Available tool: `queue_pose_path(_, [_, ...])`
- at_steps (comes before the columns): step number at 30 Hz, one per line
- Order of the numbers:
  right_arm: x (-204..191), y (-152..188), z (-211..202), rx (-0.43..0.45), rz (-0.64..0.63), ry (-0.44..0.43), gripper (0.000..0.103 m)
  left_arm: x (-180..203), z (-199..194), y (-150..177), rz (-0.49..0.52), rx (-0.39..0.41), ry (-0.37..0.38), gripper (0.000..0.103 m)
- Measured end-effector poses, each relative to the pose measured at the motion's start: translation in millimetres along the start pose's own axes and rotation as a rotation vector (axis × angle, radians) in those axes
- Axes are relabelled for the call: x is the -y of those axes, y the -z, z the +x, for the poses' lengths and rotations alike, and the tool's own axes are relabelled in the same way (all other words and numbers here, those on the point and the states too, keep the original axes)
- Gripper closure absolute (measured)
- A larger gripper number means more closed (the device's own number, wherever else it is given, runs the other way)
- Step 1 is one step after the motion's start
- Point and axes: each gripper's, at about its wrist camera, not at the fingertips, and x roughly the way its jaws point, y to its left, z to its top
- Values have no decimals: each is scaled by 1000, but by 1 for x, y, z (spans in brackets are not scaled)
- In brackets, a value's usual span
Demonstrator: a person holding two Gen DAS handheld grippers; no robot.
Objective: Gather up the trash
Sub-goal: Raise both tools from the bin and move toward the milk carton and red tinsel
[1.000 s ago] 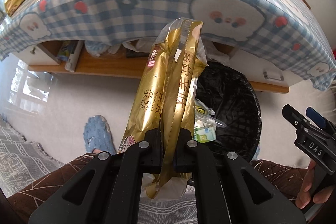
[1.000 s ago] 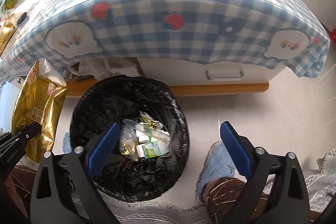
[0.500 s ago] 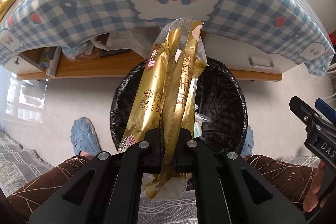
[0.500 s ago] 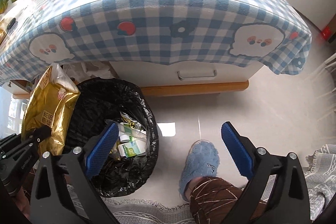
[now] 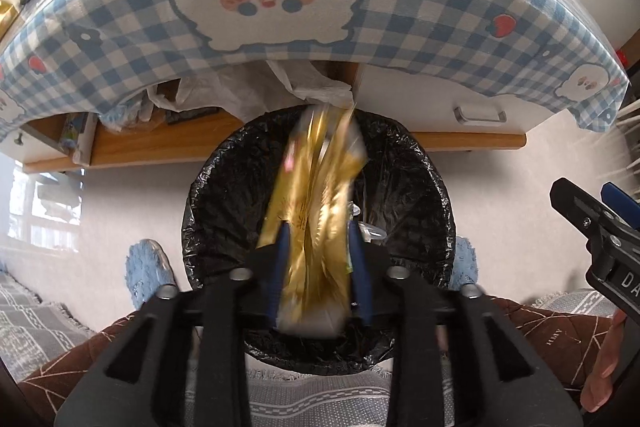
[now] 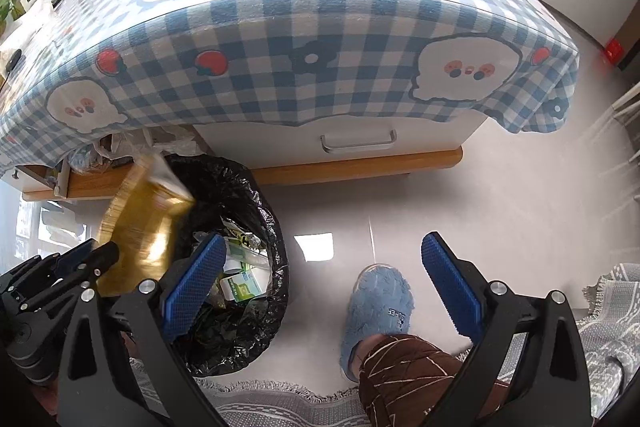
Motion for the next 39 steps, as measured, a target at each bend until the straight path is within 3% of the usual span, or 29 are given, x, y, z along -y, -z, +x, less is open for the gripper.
queue_pose_path(1, [0, 0, 0, 0, -1, 0, 9, 1, 0, 0, 2, 4, -5, 63])
queue_pose_path(6, [-3, -1, 0, 7, 0, -8, 9, -4, -6, 0, -3, 33, -28, 31])
queue_pose_path(14, [-17, -9, -19, 73, -22, -49, 9, -21, -42, -3, -19, 132, -44, 7])
queue_pose_path(29, [-42, -51, -82, 260, -54, -93, 9, -63, -123, -34, -82, 295, -51, 6])
queue_pose_path(39, [-57, -100, -85, 324, -72, -96, 9, -74, -124, -81, -88, 300, -33, 6])
